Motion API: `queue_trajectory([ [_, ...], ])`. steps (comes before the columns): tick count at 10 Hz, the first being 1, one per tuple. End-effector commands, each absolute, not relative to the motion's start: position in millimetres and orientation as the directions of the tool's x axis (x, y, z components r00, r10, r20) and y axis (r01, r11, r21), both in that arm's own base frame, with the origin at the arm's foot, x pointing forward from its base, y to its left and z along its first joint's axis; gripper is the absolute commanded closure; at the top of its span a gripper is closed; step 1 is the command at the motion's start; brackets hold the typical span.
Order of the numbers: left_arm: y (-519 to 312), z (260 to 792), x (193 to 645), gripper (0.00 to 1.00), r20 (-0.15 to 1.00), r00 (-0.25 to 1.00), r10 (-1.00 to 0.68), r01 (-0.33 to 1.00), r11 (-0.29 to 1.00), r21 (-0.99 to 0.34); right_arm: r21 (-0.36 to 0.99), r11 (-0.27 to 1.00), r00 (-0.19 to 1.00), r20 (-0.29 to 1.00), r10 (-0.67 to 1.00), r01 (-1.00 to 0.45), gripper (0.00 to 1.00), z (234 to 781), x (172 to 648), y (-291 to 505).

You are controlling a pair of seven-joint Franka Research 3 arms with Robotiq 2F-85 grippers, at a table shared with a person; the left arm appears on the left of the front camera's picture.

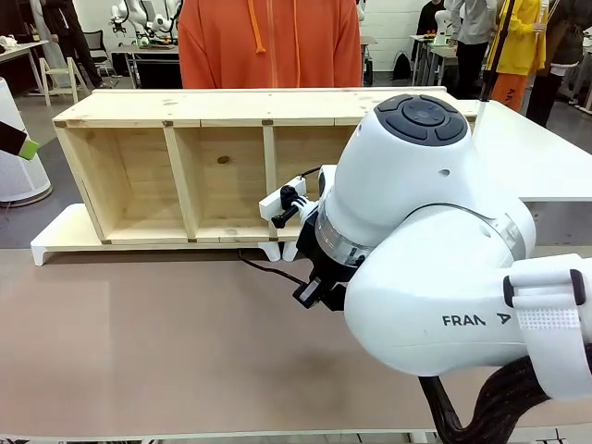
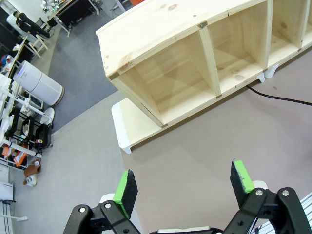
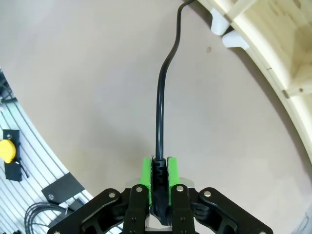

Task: Perform cable management.
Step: Pull the grasped Power Cable to the location of the Power Strip.

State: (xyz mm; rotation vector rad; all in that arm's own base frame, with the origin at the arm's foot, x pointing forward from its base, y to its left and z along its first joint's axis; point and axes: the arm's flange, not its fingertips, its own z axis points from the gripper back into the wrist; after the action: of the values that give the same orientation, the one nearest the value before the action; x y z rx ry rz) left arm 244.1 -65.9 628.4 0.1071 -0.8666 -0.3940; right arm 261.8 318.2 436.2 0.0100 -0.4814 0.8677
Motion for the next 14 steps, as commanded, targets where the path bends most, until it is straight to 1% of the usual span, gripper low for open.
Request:
queue_trajectory([
  [1,-66,629,244,0.0,0.723,0.577,-0.379,0.29,0.923,0.252,-0.186,0.65,0.547,0.402,0.734,-0.737,0.84,435,261,318],
  [8,-66,629,244,0.0,0.723,0.577,-0.379,0.29,0.923,0.252,-0.185,0.652,0.547,0.406,0.732,-0.735,0.84,436,262,318],
  [10,-66,629,244,0.0,0.723,0.577,-0.379,0.29,0.923,0.252,-0.159,0.756,0.633,0.454,0.628,-0.635,0.84,460,253,264],
  [11,-66,629,244,0.0,0.723,0.577,-0.379,0.29,0.923,0.252,-0.159,0.794,0.654,0.484,0.581,-0.587,0.84,471,247,242],
  [14,-66,629,244,0.0,0.723,0.577,-0.379,0.29,0.923,0.252,-0.167,0.853,0.673,0.548,0.497,-0.494,0.84,492,237,194],
])
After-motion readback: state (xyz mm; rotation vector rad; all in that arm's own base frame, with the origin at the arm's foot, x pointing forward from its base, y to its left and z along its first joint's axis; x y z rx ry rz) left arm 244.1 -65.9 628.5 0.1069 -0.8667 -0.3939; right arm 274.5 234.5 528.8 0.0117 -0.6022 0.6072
